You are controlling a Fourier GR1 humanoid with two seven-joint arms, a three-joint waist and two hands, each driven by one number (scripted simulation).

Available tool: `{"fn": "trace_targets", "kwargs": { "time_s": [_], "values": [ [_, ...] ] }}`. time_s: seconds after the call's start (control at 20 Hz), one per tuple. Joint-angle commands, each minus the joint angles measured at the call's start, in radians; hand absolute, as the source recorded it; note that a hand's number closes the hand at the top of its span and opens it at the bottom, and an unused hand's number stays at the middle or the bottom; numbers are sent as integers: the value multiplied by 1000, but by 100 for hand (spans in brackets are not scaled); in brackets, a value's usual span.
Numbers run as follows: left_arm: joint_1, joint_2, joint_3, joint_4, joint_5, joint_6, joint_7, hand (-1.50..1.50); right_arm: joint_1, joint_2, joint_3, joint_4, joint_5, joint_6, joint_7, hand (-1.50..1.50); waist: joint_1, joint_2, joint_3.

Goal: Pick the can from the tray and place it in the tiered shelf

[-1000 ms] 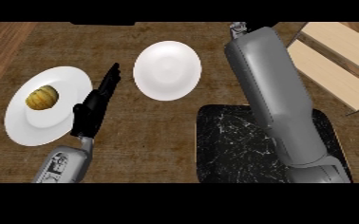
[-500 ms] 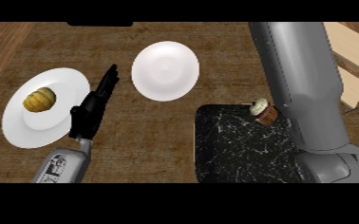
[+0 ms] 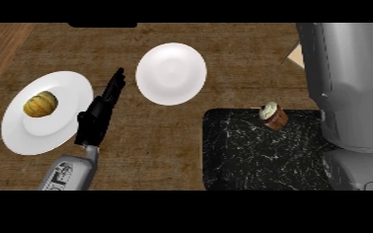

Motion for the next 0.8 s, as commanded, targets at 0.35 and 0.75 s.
{"fn": "trace_targets", "kwargs": {
  "time_s": [0.35,0.75],
  "values": [
    [6,-1,16,0,-16,-25,-1,0,0,-130,-57,82,37,-3,-2,150,7,3,0],
    [4,8,53,8,4,-64,-13,0,54,-223,-69,226,55,-97,-104,150,13,6,0]
  ]
}}
